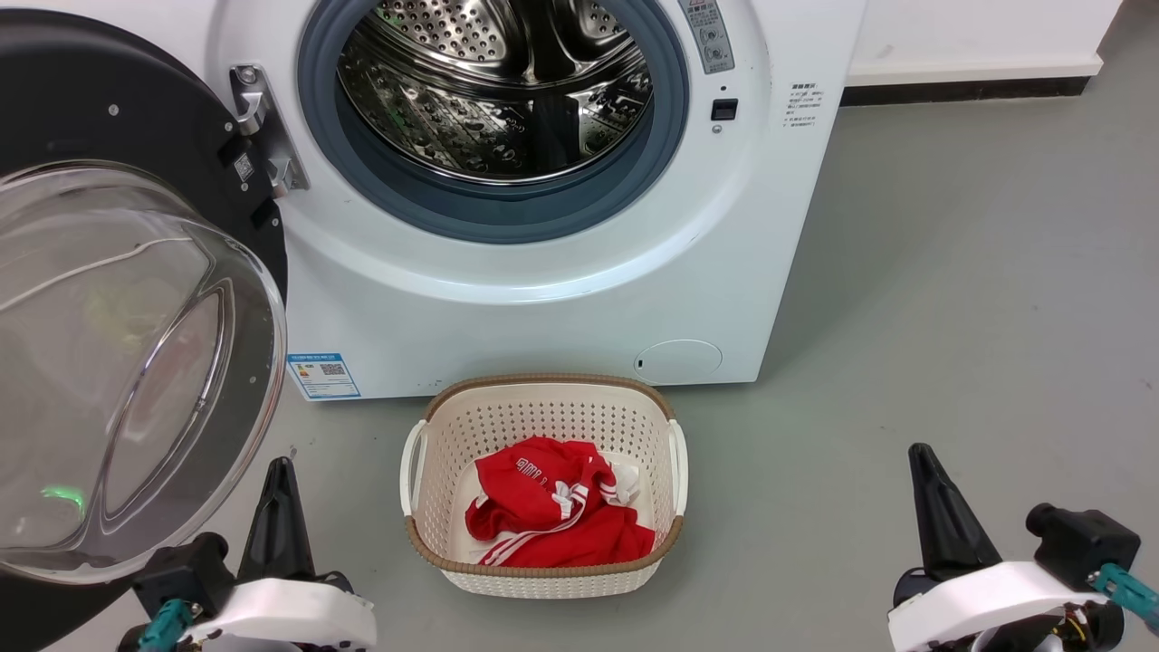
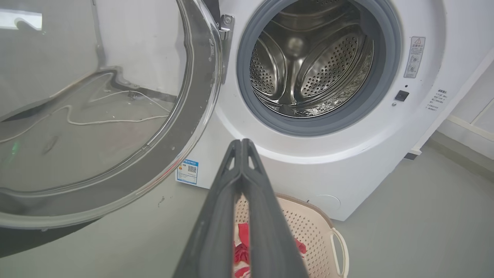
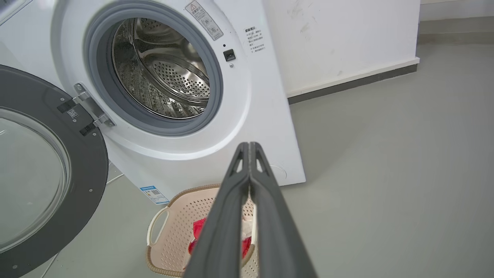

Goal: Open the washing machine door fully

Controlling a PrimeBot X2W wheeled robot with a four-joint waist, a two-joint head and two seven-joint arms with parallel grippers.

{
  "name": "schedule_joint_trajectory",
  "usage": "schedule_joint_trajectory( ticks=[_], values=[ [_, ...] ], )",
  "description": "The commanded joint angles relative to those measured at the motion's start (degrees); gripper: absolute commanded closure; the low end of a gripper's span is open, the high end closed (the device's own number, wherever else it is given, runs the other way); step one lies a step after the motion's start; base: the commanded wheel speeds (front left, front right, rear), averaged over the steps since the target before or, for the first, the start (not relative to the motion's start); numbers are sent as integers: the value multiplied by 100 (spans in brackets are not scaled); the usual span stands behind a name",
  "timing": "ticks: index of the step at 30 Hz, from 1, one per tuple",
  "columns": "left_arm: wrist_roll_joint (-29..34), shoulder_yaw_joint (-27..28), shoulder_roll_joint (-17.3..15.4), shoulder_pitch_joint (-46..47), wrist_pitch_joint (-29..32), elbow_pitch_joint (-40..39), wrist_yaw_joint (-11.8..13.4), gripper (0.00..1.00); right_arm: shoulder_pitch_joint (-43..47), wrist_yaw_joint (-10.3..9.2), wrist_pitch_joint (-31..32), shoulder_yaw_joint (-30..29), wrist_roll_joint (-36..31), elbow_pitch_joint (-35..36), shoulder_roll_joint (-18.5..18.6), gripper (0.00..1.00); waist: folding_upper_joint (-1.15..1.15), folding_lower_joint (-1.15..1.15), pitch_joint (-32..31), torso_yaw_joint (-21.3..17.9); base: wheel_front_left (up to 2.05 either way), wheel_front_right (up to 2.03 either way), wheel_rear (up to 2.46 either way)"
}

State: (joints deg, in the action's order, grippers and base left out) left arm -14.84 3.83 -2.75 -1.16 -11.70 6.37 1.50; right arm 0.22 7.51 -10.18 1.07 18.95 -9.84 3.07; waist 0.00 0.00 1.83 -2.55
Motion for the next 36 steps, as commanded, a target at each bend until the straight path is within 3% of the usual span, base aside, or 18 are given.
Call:
schedule_joint_trajectory(
  ticks=[1, 16, 36],
  values=[
    [-348, 11, -12, 158, 60, -54, -40, 100, -159, 0, 50, -21, 353, 57, 51, 100, 0, 0, -3, 5, 0, 0, 0],
    [-1970, 45, -14, 276, 421, 95, -229, 100, -278, -1, 330, -93, 1953, -40, 106, 100, 0, 0, -25, 40, 0, 0, 0],
    [-3548, 110, -16, 421, 805, 275, -416, 100, -384, -1, 631, -195, 3498, -134, 136, 100, 0, 0, -53, 82, 0, 0, 0]
  ],
)
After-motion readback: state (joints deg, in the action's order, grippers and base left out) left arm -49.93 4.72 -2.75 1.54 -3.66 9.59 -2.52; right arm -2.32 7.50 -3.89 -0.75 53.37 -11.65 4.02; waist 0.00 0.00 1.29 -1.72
